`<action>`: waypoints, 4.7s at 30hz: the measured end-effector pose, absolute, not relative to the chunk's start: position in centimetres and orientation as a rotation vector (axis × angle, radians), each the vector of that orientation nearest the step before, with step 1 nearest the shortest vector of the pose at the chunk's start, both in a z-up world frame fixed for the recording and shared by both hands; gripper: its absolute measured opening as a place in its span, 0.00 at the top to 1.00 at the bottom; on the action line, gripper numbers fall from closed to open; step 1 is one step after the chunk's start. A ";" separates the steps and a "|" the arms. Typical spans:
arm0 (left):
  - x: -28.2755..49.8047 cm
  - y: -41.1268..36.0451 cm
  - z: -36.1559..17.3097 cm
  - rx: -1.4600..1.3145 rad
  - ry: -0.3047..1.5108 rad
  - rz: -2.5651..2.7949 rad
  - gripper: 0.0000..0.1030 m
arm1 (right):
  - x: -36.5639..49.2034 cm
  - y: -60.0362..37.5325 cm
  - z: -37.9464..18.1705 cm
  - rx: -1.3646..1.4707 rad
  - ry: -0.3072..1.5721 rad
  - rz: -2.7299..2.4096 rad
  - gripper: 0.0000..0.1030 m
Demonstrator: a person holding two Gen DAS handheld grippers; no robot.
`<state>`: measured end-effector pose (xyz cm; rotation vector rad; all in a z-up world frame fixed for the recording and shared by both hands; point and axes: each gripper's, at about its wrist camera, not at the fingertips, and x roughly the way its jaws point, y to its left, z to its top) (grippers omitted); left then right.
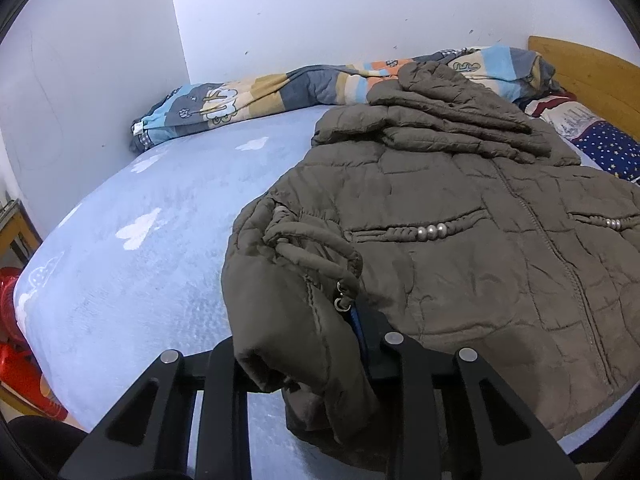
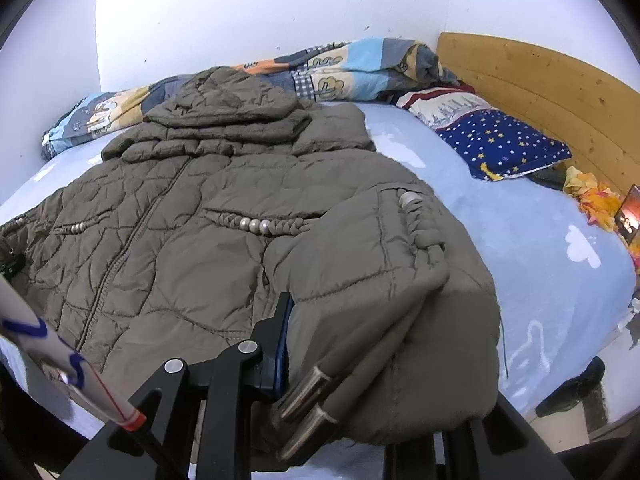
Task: Fold large clothes
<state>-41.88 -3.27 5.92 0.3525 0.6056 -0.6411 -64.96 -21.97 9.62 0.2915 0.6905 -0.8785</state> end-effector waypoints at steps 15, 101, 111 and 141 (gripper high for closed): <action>-42.3 -3.1 6.6 0.353 0.596 -0.650 0.74 | -66.0 -22.1 11.2 0.310 0.648 -0.893 0.75; -22.2 -18.3 28.7 0.063 0.398 -0.652 0.37 | -51.3 -46.8 26.6 0.445 0.398 -0.821 0.76; -19.7 -20.7 25.7 0.081 0.413 -0.676 0.37 | -43.8 -56.7 21.5 0.513 0.514 -0.886 0.76; -18.4 -35.3 14.9 0.266 0.576 -0.777 0.37 | -40.8 -56.3 20.8 0.519 0.551 -0.604 0.28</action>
